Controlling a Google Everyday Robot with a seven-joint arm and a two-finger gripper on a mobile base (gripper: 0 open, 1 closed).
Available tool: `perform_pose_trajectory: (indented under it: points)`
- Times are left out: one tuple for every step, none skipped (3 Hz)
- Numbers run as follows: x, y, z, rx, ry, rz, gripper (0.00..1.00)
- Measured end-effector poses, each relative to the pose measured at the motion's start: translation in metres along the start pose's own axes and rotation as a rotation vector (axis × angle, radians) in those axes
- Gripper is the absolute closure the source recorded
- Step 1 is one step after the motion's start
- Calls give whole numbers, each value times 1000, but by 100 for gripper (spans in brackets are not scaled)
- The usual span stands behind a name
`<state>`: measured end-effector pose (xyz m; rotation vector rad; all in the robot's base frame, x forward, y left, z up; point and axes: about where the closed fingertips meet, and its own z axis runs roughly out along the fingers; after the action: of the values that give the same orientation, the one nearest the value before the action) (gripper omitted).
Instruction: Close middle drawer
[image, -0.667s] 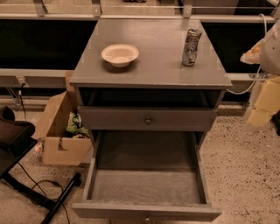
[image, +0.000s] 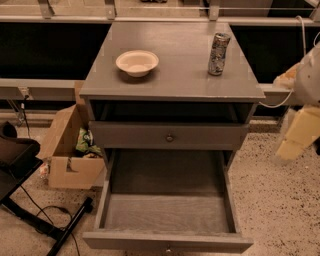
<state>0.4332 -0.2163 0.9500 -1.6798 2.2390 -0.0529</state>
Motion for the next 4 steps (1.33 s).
perform_pose_trajectory:
  points:
    - [17, 26, 49, -16, -55, 72, 0]
    - [37, 62, 109, -35, -105, 139, 0]
    - [56, 103, 179, -73, -137, 184, 0]
    - [72, 146, 251, -111, -137, 206, 15]
